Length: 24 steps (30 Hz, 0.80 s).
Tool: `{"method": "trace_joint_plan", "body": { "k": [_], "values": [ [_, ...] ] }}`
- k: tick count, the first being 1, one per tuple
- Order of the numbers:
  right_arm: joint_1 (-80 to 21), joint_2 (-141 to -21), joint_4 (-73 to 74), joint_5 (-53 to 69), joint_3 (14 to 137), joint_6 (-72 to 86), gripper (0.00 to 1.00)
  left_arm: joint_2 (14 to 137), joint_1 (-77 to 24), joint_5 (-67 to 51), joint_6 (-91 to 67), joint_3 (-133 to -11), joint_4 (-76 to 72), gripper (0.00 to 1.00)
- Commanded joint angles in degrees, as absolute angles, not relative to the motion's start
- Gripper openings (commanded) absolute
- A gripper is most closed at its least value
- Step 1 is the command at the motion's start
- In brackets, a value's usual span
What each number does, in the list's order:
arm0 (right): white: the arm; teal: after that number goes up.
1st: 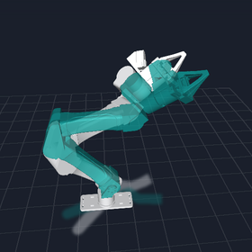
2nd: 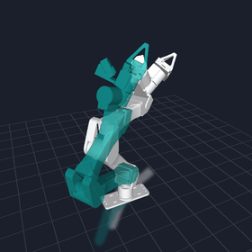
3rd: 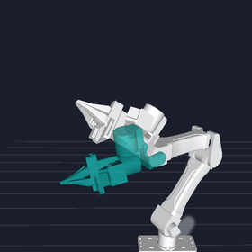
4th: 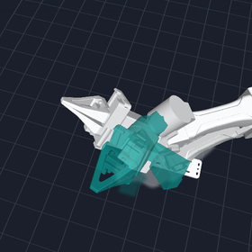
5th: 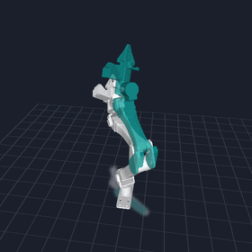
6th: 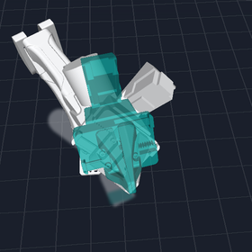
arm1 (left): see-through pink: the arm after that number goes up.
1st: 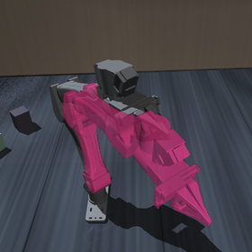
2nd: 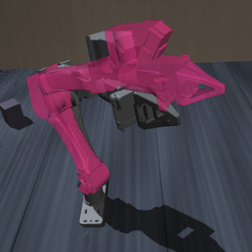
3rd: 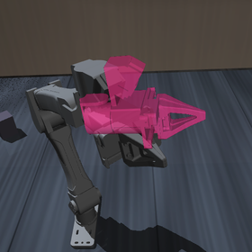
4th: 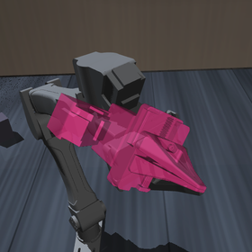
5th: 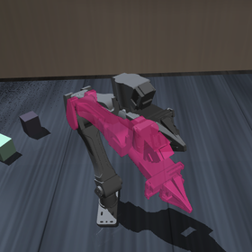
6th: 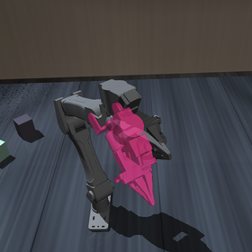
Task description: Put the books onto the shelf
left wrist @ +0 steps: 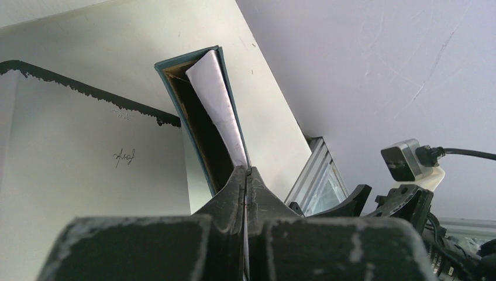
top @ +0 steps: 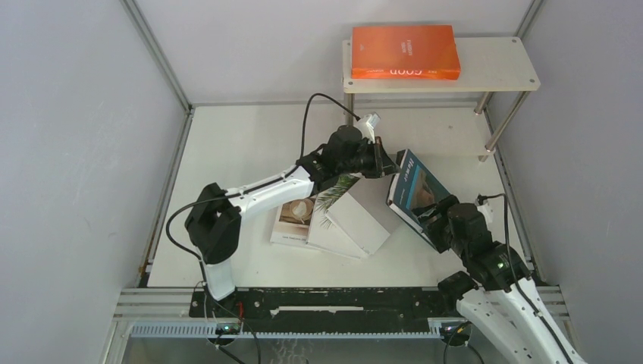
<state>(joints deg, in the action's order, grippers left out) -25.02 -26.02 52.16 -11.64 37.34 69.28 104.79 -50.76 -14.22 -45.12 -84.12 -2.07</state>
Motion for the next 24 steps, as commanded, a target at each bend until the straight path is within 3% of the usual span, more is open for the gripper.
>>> {"method": "trace_joint_plan", "body": {
  "k": [1, 9, 24],
  "values": [
    [-29.8, -25.8, 55.7, -18.9, 39.1, 75.9, 0.77, 101.5, -50.0, -14.5, -45.0, -86.0, -4.0, 0.00],
    [-35.8, -25.7, 54.3, -22.2, 34.7, 84.5, 0.76, 101.5, -49.1, -15.2, -44.8, -86.1, -3.2, 0.00],
    [-37.4, -24.9, 49.2, -28.3, 29.9, 90.6, 0.74, 102.0, -48.4, -17.2, -45.2, -85.8, -3.0, 0.00]
  ]
}}
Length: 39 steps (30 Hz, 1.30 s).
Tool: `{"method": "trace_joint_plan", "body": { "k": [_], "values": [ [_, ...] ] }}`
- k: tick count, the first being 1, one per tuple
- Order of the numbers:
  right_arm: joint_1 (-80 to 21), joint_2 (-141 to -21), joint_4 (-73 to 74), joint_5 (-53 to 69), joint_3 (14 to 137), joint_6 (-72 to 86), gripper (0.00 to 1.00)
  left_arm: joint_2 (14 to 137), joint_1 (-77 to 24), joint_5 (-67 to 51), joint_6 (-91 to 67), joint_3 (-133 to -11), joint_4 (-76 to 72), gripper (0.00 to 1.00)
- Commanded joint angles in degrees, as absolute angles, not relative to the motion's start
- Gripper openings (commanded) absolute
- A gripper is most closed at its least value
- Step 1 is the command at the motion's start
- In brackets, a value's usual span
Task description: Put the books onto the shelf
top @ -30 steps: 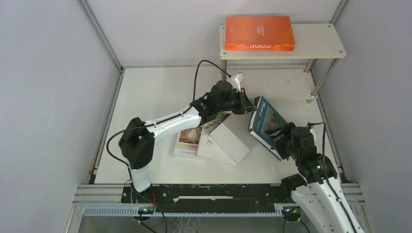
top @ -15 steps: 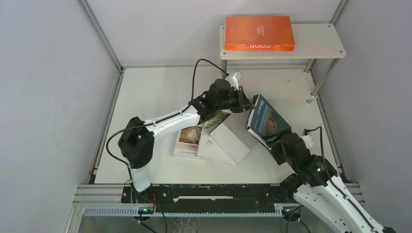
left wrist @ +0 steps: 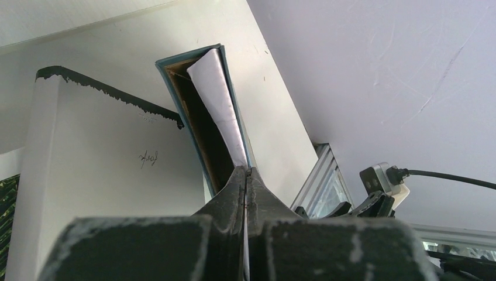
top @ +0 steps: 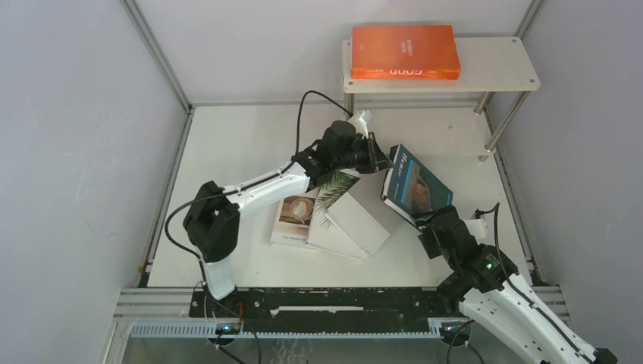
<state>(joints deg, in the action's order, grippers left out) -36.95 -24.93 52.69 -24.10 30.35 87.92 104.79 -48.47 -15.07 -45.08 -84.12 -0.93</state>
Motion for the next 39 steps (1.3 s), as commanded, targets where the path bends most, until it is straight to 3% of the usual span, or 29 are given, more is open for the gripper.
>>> {"method": "trace_joint_plan", "body": {
  "k": [1, 29, 39],
  "values": [
    [-37.4, -25.2, 49.0, -28.7, 29.8, 90.8, 0.74, 102.0, -48.4, -17.3, -45.3, -85.8, -3.0, 0.00],
    [-37.5, -17.7, 42.8, -36.9, 21.2, 98.3, 0.70, 99.0, -48.5, -18.9, -46.8, -79.5, -3.9, 0.00],
    [-37.6, -15.0, 44.2, -38.7, 20.3, 100.1, 0.50, 96.9, -48.6, -19.0, -46.4, -76.0, -3.9, 0.00]
  ]
}}
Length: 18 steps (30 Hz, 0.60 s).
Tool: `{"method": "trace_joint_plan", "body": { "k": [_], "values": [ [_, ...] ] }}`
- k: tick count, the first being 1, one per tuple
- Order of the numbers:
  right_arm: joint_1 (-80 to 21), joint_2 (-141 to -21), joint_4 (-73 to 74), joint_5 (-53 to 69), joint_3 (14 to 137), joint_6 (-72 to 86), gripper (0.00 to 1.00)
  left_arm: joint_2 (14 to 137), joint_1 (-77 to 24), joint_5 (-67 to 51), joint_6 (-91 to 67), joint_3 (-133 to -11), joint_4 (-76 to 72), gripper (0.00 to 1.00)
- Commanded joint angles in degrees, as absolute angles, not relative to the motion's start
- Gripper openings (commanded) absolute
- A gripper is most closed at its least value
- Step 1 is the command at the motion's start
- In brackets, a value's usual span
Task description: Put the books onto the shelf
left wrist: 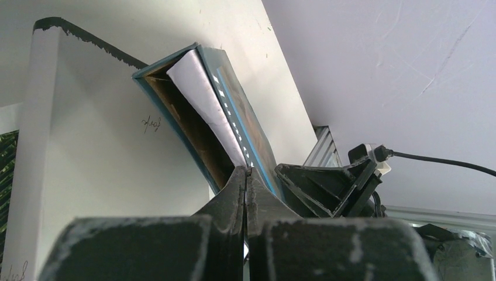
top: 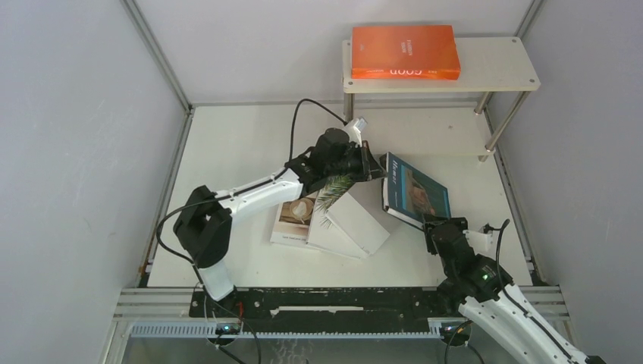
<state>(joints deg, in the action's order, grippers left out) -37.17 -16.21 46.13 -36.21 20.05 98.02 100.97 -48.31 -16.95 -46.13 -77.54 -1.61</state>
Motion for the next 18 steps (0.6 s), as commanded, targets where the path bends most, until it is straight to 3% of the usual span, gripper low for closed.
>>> {"method": "trace_joint_plan", "body": {
  "k": [1, 11, 18],
  "values": [
    [-37.5, -14.7, 44.5, -38.9, 20.2, 100.4, 0.48, 96.7, -48.6, -18.9, -46.4, -75.7, -3.9, 0.00],
    [-37.6, -11.0, 46.9, -40.3, 17.8, 104.1, 0.30, 95.7, -48.6, -19.1, -47.0, -72.0, -5.2, 0.00],
    [-37.5, -9.9, 46.7, -40.9, 16.4, 105.4, 0.10, 94.8, -48.6, -19.5, -47.1, -69.9, -5.6, 0.00]
  ]
}}
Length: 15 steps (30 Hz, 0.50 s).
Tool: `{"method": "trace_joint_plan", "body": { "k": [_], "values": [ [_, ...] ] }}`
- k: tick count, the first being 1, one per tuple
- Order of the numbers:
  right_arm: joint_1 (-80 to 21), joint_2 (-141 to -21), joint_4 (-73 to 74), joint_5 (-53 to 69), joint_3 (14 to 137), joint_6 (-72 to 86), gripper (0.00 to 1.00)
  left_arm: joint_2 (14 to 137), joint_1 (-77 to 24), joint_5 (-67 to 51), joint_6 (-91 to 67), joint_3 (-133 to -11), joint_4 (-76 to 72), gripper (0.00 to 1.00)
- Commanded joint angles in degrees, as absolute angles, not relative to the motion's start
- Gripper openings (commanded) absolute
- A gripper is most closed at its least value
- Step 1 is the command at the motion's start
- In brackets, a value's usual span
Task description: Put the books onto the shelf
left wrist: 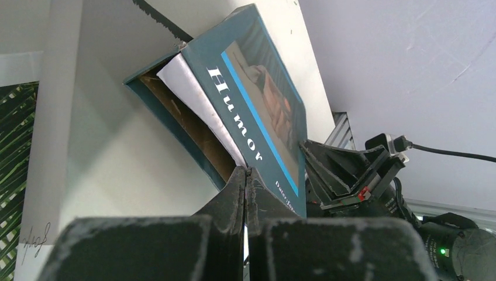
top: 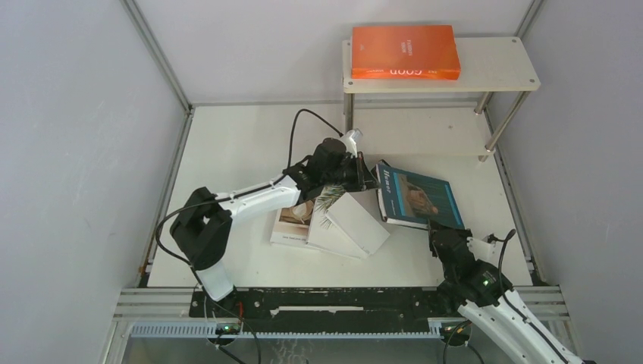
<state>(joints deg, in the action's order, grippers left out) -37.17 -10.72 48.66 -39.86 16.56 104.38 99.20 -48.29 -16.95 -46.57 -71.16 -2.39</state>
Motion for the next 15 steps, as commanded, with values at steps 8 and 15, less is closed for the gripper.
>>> {"method": "trace_joint_plan", "body": {
  "k": [8, 15],
  "values": [
    [-37.5, -8.0, 45.8, -41.7, 16.3, 105.4, 0.00, 94.9, -47.9, -20.7, -48.5, -68.1, -6.3, 0.00],
    [-37.6, -4.0, 46.4, -42.6, 15.7, 107.1, 0.00, 94.4, -47.2, -22.0, -49.4, -66.3, -6.9, 0.14]
  ]
}}
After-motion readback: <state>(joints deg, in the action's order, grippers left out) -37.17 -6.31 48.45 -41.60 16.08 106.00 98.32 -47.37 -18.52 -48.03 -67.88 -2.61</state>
